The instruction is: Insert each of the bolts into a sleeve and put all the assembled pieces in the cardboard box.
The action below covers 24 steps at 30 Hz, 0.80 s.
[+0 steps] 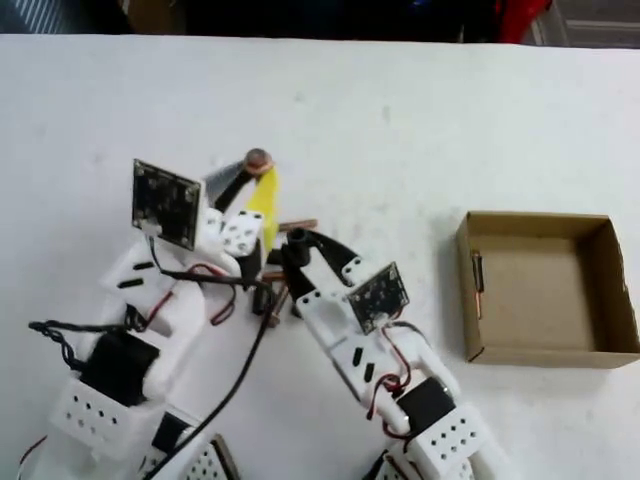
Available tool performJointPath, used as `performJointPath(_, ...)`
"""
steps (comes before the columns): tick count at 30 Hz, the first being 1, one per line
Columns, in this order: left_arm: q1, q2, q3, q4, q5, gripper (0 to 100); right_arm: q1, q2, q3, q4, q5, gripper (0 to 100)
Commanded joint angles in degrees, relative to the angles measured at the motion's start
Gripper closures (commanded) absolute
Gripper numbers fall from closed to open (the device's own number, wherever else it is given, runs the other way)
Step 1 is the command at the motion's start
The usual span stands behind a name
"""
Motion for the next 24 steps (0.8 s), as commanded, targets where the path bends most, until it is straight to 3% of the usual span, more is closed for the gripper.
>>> performJointPath(1,4.62,-1.27,-0.53,-3.87,0.7,98,-0.22,-6.73,1.58,-1.19,-0.26,98.1)
performJointPath(8,6.02,-1.27,-0.44,-3.43,0.88,98,-0.13,-18.59,3.69,9.27,-0.26,98.1)
performJointPath(14,10.51,-1.54,-0.44,-1.23,0.88,98,0.04,-17.98,3.96,9.27,-0.26,98.1)
performJointPath(24,10.42,-1.63,-0.53,1.76,0.97,98,0.13,-17.98,4.13,9.27,-0.18,98.1)
